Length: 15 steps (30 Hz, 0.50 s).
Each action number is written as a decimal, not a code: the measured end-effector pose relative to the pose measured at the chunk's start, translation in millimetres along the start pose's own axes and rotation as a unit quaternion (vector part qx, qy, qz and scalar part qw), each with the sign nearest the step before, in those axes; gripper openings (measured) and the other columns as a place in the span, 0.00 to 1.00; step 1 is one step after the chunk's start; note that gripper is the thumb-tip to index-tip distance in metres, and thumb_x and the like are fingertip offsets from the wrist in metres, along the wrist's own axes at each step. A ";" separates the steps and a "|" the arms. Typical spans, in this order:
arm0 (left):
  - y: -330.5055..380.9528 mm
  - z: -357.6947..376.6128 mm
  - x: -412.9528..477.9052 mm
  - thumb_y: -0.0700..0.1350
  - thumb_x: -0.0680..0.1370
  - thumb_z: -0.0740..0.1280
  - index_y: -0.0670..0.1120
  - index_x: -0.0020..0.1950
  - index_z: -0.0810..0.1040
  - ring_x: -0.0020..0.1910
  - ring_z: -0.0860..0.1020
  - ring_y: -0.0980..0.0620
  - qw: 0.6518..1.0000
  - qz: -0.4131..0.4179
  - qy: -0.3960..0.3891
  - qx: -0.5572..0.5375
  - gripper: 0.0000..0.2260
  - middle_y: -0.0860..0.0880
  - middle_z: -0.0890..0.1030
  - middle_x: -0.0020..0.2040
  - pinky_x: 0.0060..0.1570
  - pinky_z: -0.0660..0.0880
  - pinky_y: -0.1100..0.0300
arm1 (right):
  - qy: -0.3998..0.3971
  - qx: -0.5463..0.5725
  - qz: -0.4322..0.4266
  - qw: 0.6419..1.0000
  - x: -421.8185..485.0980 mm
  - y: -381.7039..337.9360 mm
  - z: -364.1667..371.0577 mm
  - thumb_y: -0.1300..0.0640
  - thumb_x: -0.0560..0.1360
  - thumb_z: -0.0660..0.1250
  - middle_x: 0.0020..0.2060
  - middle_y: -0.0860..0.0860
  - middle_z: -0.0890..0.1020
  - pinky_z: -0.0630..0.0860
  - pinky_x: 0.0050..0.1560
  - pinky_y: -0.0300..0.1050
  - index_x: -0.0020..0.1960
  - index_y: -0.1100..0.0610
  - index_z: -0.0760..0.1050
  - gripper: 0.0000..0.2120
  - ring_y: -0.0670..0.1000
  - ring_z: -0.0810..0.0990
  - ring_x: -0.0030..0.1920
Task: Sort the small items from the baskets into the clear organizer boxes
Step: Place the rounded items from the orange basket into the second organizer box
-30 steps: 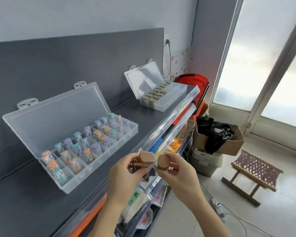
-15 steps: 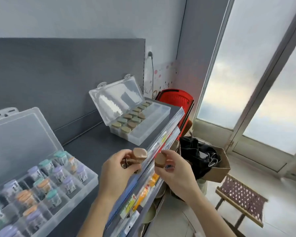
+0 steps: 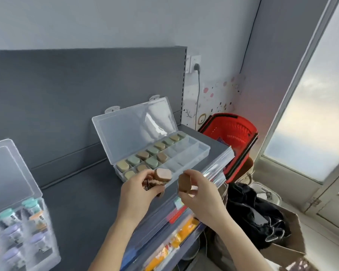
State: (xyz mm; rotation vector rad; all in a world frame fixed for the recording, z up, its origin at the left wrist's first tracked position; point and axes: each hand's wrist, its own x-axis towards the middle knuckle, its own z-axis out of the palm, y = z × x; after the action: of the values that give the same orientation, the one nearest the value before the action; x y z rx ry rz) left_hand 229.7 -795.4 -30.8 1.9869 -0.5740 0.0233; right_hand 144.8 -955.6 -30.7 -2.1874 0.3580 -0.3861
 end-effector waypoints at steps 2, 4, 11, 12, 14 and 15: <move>10.8 13.7 11.3 0.44 0.69 0.76 0.58 0.47 0.78 0.45 0.78 0.64 1.000 -0.002 0.023 0.021 0.13 0.62 0.81 0.43 0.42 0.73 0.74 | -0.022 0.000 -0.025 0.999 22.6 9.8 -14.5 0.59 0.71 0.70 0.54 0.46 0.78 0.78 0.55 0.45 0.62 0.47 0.70 0.22 0.46 0.77 0.54; 21.1 23.7 20.1 0.44 0.69 0.76 0.58 0.48 0.78 0.46 0.78 0.64 0.999 -0.009 0.046 0.027 0.14 0.62 0.81 0.44 0.42 0.72 0.76 | -0.037 -0.004 -0.042 0.998 44.5 18.2 -26.1 0.59 0.71 0.70 0.55 0.46 0.77 0.77 0.55 0.41 0.63 0.49 0.70 0.22 0.46 0.77 0.55; 25.4 33.4 42.2 0.45 0.69 0.76 0.58 0.47 0.77 0.46 0.77 0.68 0.991 -0.054 0.105 0.056 0.13 0.65 0.80 0.45 0.41 0.71 0.78 | -0.064 0.034 -0.068 0.995 100.3 31.1 -38.3 0.60 0.71 0.72 0.50 0.42 0.75 0.71 0.41 0.22 0.57 0.47 0.69 0.20 0.41 0.75 0.51; 23.4 33.4 45.4 0.45 0.69 0.76 0.58 0.47 0.77 0.46 0.77 0.68 0.990 -0.060 0.112 0.058 0.13 0.65 0.80 0.45 0.41 0.71 0.78 | -0.066 0.042 -0.068 0.995 107.4 32.3 -36.9 0.60 0.71 0.73 0.49 0.40 0.75 0.72 0.40 0.23 0.55 0.46 0.68 0.19 0.40 0.75 0.50; 21.6 32.9 52.5 0.46 0.69 0.76 0.60 0.46 0.76 0.46 0.76 0.70 0.989 -0.065 0.121 0.060 0.14 0.67 0.79 0.45 0.40 0.71 0.78 | -0.073 0.061 -0.070 0.993 121.7 31.9 -33.8 0.58 0.71 0.73 0.46 0.36 0.75 0.73 0.40 0.25 0.52 0.45 0.69 0.17 0.37 0.75 0.48; 20.6 32.8 57.0 0.46 0.69 0.76 0.61 0.46 0.75 0.46 0.75 0.71 0.988 -0.066 0.127 0.060 0.14 0.68 0.78 0.45 0.40 0.70 0.79 | -0.075 0.062 -0.075 0.992 129.5 31.4 -31.6 0.57 0.71 0.73 0.45 0.35 0.75 0.72 0.39 0.25 0.52 0.44 0.70 0.16 0.36 0.75 0.47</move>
State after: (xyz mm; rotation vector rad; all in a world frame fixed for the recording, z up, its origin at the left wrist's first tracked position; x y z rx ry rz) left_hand 264.4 -852.7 -14.4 2.0942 -0.2817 0.2305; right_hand 246.5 -1046.4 -18.4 -2.1108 0.0849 -0.3150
